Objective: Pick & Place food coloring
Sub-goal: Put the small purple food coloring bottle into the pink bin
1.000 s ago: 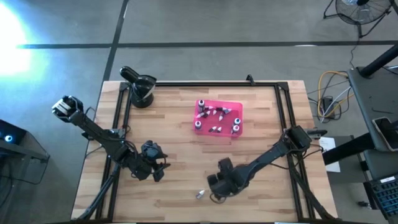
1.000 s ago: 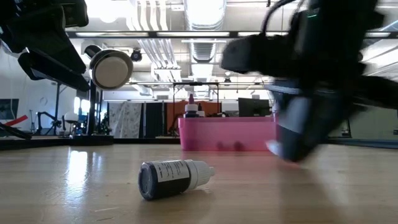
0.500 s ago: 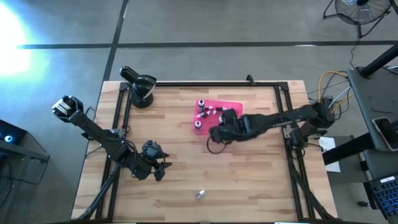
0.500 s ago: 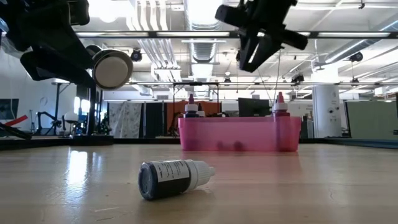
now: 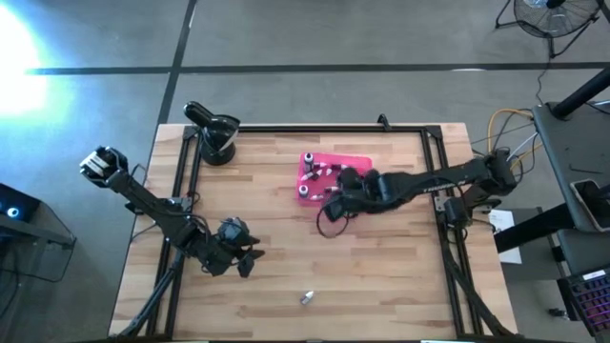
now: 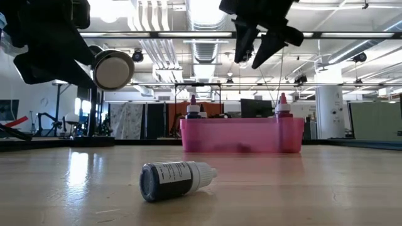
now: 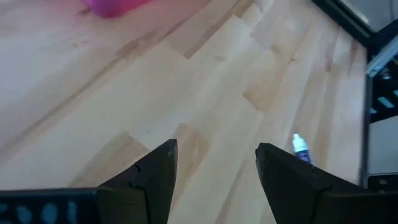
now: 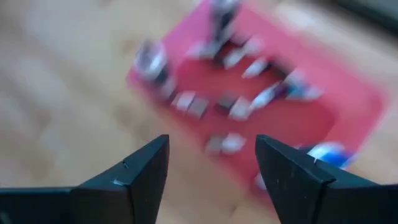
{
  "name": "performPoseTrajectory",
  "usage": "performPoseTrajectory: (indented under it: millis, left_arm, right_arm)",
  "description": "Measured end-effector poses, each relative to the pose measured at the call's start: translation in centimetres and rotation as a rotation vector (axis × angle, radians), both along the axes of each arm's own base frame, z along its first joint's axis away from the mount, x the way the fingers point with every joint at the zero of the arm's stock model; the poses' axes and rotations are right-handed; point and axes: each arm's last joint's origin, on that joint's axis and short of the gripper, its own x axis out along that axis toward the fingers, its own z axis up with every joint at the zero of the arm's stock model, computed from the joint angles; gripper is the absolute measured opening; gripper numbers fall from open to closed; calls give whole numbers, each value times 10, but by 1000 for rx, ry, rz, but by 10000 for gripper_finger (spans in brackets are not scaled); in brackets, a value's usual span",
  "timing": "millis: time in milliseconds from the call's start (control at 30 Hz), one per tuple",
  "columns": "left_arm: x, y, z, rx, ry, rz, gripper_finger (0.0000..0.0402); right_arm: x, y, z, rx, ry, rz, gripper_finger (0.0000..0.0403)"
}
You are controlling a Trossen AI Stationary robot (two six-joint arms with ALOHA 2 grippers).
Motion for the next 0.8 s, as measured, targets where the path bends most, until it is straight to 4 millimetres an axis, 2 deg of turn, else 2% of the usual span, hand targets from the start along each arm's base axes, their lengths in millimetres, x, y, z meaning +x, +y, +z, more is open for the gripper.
performPoseTrajectory:
  millis: [67, 200, 300, 433, 633, 800]
  left_arm:
    - [2, -2, 0, -12, -6, -20, 193]
    - [13, -10, -7, -2, -7, -130, 193]
    - [29, -17, -20, -4, -7, -192, 193]
    - [57, -30, -29, -2, 18, -190, 193]
    - [99, -55, -31, 27, 141, -202, 193]
    - [129, -75, -26, 42, 228, -199, 193]
  right_arm:
    - [-1, 15, -5, 58, 29, 77, 235]
    - [-11, 57, -15, 145, 46, 201, 231]
    - [-25, 87, -25, 198, 45, 179, 227]
    - [-48, 120, -41, 287, 18, 65, 224]
    - [-77, 151, -55, 357, 4, -48, 224]
    - [-91, 160, -57, 329, 45, -18, 224]
